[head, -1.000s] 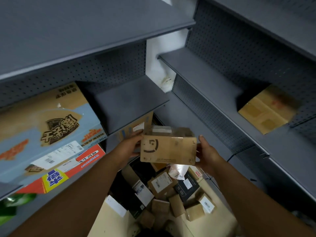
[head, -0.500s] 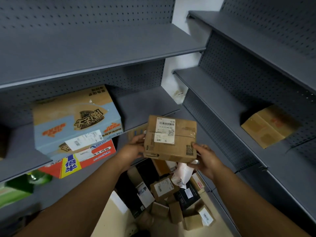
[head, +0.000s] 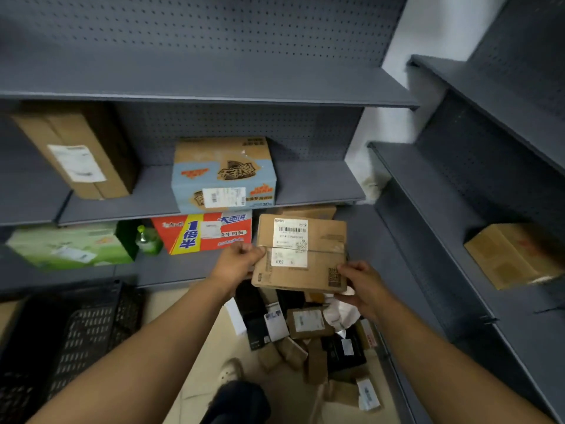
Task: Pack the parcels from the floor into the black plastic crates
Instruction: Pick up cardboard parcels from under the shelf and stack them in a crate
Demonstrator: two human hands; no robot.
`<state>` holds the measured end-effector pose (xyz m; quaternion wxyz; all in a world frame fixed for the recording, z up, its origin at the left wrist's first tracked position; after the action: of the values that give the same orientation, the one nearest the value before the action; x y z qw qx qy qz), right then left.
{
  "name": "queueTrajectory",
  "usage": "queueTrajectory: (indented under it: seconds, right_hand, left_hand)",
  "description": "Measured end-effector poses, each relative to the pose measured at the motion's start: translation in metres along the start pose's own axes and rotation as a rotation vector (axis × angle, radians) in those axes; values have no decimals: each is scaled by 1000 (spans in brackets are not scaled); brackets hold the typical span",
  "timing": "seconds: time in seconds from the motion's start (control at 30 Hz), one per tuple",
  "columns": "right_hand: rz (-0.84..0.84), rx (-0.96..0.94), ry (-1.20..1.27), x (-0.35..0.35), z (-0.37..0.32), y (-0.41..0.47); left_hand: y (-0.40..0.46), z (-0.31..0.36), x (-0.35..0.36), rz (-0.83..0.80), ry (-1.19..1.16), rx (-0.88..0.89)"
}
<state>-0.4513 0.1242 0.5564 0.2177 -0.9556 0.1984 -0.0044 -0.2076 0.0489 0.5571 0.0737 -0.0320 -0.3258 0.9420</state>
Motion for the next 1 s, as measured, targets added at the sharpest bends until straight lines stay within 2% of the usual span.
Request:
queueTrajectory:
  seconds: [0.27,0.47,0.7,1.0]
  right_hand:
    - [-332,23,-116,119,12,-58]
    - [-457,-29,-199,226,21,-111]
    - [-489,-157,-314,362,55,-199]
    - [-524,-326,-414,556,118,-348]
  left_hand:
    - [-72,-62,-129,366,-83,-36]
    - [-127,-110,-237,624,-131,-28]
    - [-209,-175,-363,810,-145,-48]
    - [-313,-281,-560,983,-94,-183]
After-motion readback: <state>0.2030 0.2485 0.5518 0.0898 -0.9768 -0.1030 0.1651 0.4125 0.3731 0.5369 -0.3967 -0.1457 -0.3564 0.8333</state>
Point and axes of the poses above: each hand's wrist, its own y-axis towards the middle knuckle, its own x-axis out of the palm, z = x × y, the point moved 5 cm from there along y, towards the middle knuckle, and after that the axes turned 11 degrees about -x, right-handed, at the moved point
